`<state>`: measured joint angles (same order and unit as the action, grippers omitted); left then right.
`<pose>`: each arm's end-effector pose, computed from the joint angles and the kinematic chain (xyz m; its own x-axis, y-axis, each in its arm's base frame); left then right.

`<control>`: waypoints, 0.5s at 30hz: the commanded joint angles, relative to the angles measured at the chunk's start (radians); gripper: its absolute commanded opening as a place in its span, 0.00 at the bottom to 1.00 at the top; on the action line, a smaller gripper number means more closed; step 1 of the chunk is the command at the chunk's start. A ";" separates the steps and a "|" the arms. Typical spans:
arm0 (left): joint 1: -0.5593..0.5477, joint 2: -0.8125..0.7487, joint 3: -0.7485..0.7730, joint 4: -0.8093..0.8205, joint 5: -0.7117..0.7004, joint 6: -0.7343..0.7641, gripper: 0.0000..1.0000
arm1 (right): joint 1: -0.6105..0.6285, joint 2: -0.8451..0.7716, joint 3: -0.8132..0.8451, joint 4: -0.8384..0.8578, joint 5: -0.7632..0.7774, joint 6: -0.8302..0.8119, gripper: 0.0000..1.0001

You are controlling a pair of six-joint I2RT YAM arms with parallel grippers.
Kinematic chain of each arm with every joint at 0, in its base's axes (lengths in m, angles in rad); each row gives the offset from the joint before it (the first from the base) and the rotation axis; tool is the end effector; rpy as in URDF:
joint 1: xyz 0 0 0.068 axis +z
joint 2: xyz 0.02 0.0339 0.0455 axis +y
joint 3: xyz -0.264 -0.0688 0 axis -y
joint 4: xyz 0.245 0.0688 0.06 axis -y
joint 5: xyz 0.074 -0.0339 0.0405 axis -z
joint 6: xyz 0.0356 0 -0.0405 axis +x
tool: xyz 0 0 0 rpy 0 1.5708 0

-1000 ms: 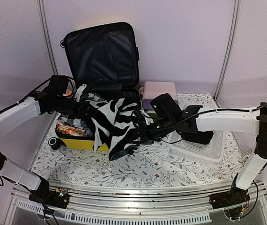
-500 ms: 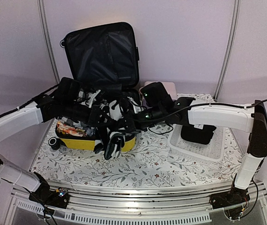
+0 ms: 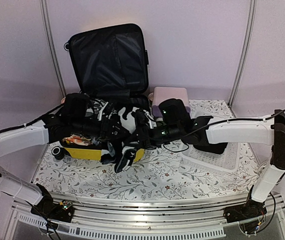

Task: Open, take out, and arrange the luggage
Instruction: Pick up the clothes from the opened luggage.

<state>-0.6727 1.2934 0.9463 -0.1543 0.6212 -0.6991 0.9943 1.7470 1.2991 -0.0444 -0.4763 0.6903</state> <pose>0.2130 -0.1961 0.2910 -0.8707 0.0246 -0.4912 0.4514 0.4361 -0.7784 0.2077 0.3494 0.2715 -0.8133 -0.2128 -0.5415 -0.5802 0.3647 0.7282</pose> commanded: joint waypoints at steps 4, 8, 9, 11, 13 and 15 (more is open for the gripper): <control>-0.016 -0.114 -0.070 0.116 -0.007 -0.028 0.67 | -0.004 -0.123 -0.183 0.369 0.027 0.159 0.61; -0.016 -0.145 -0.112 0.167 0.018 -0.057 0.72 | -0.008 -0.070 -0.137 0.363 -0.031 0.188 0.68; -0.016 -0.150 -0.129 0.205 0.031 -0.078 0.72 | -0.008 -0.051 -0.112 0.329 -0.038 0.187 0.71; -0.018 -0.149 -0.155 0.269 0.054 -0.119 0.72 | -0.006 -0.020 -0.054 0.256 -0.039 0.176 0.77; -0.023 -0.133 -0.165 0.277 0.058 -0.128 0.70 | -0.006 -0.006 -0.034 0.216 -0.033 0.169 0.80; -0.025 -0.132 -0.177 0.279 0.056 -0.126 0.70 | -0.004 0.002 -0.018 0.170 -0.025 0.164 0.83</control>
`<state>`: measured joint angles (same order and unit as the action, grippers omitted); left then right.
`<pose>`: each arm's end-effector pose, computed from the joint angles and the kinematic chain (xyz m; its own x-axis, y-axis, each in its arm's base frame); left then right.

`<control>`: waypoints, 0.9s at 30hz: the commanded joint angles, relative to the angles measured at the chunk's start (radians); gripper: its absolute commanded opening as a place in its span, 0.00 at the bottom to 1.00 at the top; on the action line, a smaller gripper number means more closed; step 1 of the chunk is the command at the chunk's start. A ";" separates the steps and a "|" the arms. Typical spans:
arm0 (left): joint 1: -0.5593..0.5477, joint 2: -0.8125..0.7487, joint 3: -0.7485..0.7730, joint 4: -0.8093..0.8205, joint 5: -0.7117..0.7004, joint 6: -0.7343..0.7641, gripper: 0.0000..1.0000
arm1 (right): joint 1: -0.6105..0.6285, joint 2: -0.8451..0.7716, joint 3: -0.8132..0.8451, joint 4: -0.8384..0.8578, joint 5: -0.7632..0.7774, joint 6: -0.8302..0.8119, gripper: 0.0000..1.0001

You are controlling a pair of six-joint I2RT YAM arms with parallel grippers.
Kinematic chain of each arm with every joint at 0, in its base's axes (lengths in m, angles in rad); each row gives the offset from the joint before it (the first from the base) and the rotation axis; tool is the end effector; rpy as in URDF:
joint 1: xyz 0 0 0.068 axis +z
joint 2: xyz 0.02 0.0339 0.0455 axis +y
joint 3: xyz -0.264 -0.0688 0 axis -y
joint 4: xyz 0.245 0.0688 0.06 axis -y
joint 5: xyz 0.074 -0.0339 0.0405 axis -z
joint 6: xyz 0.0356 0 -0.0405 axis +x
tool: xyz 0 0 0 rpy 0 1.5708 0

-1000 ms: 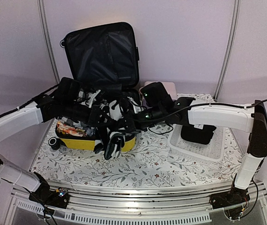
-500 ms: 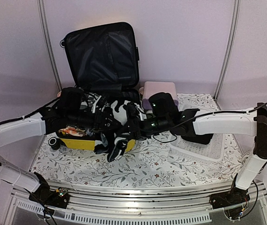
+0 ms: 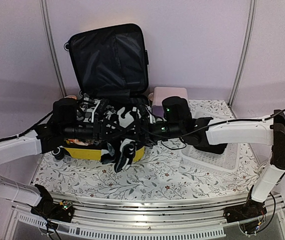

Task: Open, take out, and arrange the luggage
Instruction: Pick up the clothes from the opened luggage.

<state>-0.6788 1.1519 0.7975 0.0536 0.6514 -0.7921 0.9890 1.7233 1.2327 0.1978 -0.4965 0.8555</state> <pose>0.1895 -0.1806 0.2956 -0.8382 -0.0511 -0.5429 0.5031 0.3118 -0.8060 0.2086 0.3479 0.2815 -0.8478 -0.0811 -0.5241 -0.5264 0.2490 0.8129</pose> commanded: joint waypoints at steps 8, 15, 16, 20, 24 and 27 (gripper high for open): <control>-0.001 -0.131 0.035 -0.073 -0.125 0.052 0.70 | 0.010 0.056 0.119 -0.257 0.070 -0.043 0.83; 0.021 -0.126 0.038 -0.280 -0.221 0.131 0.66 | 0.028 0.090 0.182 -0.331 0.105 -0.062 0.85; 0.021 -0.119 0.021 -0.266 -0.208 0.126 0.63 | 0.030 0.097 0.194 -0.340 0.110 -0.062 0.85; 0.004 -0.090 -0.062 -0.072 -0.085 0.049 0.38 | 0.037 0.119 0.213 -0.350 0.116 -0.060 0.86; -0.045 -0.075 -0.096 0.085 -0.016 0.012 0.23 | 0.037 0.129 0.220 -0.346 0.115 -0.049 0.86; -0.086 -0.062 -0.148 0.265 0.038 -0.058 0.23 | 0.039 0.130 0.220 -0.341 0.114 -0.038 0.86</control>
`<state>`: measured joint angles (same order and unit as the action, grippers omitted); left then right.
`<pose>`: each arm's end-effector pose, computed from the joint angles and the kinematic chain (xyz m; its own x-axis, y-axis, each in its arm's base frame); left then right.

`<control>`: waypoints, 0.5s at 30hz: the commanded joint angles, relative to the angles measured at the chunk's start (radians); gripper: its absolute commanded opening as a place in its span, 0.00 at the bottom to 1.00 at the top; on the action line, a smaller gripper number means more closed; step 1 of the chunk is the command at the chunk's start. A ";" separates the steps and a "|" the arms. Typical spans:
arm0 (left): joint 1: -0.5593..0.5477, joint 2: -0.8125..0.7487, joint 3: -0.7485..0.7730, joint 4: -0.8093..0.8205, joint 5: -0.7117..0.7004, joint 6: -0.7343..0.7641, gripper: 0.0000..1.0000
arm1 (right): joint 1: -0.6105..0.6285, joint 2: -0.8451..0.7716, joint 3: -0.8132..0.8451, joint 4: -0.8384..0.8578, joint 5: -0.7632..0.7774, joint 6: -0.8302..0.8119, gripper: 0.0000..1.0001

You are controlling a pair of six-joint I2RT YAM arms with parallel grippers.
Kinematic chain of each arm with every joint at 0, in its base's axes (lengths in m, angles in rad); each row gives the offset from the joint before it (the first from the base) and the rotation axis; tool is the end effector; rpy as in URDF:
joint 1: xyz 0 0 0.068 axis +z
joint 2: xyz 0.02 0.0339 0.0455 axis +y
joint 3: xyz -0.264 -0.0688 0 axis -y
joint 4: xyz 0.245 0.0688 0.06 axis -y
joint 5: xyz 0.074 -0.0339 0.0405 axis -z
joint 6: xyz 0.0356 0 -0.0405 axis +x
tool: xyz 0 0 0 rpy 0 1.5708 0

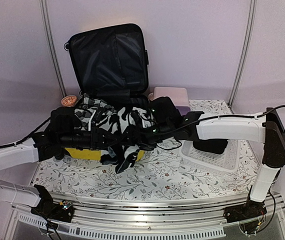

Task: Open, take out, and arrange the luggage
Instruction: Pick up the clothes from the opened luggage.

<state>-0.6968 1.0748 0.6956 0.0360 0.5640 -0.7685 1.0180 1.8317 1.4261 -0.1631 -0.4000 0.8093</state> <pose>0.1735 -0.1700 0.2757 -0.8308 -0.0707 -0.5520 0.4881 0.3838 -0.7839 0.2123 0.3706 0.2695 -0.8872 -0.1683 -0.4296 -0.4551 0.4728 0.7546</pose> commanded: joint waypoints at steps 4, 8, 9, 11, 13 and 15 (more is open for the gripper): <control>-0.123 0.072 -0.101 0.471 0.128 -0.164 0.23 | 0.010 0.021 0.017 0.034 0.006 0.018 0.80; -0.145 0.087 -0.094 0.493 0.059 -0.154 0.28 | 0.010 0.005 -0.013 0.054 0.003 0.024 0.57; -0.143 0.065 -0.088 0.464 0.013 -0.131 0.31 | 0.009 -0.001 -0.021 0.059 0.004 0.024 0.48; -0.135 0.010 -0.058 0.359 -0.075 -0.077 0.32 | 0.010 -0.011 -0.035 0.065 0.010 0.029 0.32; -0.126 -0.045 -0.018 0.257 -0.144 -0.021 0.34 | 0.006 -0.026 -0.050 0.065 0.023 0.031 0.16; -0.108 -0.088 0.026 0.163 -0.185 0.024 0.36 | 0.004 -0.048 -0.065 0.063 0.040 0.026 0.05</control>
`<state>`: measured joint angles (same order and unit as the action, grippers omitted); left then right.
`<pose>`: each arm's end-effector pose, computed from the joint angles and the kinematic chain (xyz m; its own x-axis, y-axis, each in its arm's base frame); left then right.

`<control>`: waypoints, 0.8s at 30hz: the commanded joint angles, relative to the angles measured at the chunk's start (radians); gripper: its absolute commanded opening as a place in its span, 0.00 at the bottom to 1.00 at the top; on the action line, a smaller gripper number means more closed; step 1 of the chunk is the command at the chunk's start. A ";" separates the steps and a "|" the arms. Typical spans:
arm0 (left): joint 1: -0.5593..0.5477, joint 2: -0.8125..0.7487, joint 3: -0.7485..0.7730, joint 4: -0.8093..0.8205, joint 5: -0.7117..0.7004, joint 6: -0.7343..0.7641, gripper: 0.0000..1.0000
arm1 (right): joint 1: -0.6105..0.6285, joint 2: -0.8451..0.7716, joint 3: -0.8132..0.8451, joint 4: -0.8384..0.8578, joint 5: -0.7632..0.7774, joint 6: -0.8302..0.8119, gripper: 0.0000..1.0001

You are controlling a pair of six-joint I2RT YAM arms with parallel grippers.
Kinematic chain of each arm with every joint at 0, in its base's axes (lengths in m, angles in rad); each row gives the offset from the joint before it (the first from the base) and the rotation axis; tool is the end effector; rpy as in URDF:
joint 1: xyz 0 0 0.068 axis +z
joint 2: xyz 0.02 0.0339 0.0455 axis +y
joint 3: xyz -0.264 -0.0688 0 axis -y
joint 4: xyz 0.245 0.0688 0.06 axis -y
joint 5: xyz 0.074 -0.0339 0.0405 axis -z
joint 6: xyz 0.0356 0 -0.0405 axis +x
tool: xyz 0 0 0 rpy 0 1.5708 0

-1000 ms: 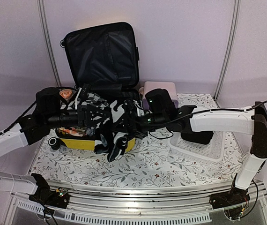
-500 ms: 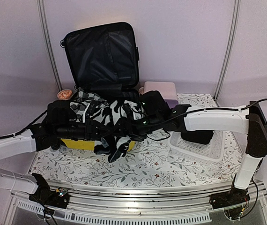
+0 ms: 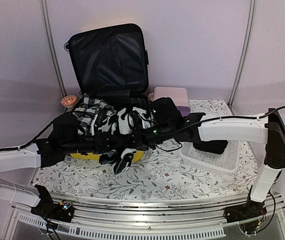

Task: Open, take out, and arrange the luggage
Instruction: Pick up the clothes from the opened luggage.

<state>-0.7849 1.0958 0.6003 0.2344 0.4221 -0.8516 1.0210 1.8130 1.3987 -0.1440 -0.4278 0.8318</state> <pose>0.1639 -0.1843 0.2571 -0.8160 -0.1549 -0.5569 0.4718 0.3781 -0.7965 0.2079 0.3675 0.2697 -0.8958 -0.1746 -0.4088 -0.4418 0.4520 0.7749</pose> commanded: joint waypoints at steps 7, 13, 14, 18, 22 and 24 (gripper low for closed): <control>0.149 -0.105 0.363 -0.375 -0.030 0.272 0.39 | 0.003 -0.133 -0.058 -0.068 0.099 -0.226 0.02; 0.193 0.139 0.689 -0.607 0.024 0.448 0.48 | 0.005 -0.247 -0.239 -0.064 0.078 -0.349 0.03; 0.193 0.178 0.712 -0.615 0.045 0.462 0.51 | 0.005 -0.256 -0.264 -0.060 0.078 -0.351 0.03; 0.181 0.332 0.785 -0.631 0.099 0.503 0.62 | 0.004 -0.260 -0.321 -0.055 0.086 -0.360 0.03; 0.116 0.487 0.913 -0.718 0.032 0.602 0.69 | 0.010 -0.252 -0.340 -0.048 0.155 -0.412 0.03; 0.090 0.570 0.999 -0.787 -0.011 0.653 0.72 | 0.017 -0.259 -0.346 -0.048 0.232 -0.452 0.03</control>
<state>-0.6319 1.5620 1.4570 -0.4015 0.4610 -0.3340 1.0229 1.5677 1.0691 -0.2073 -0.3134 0.4694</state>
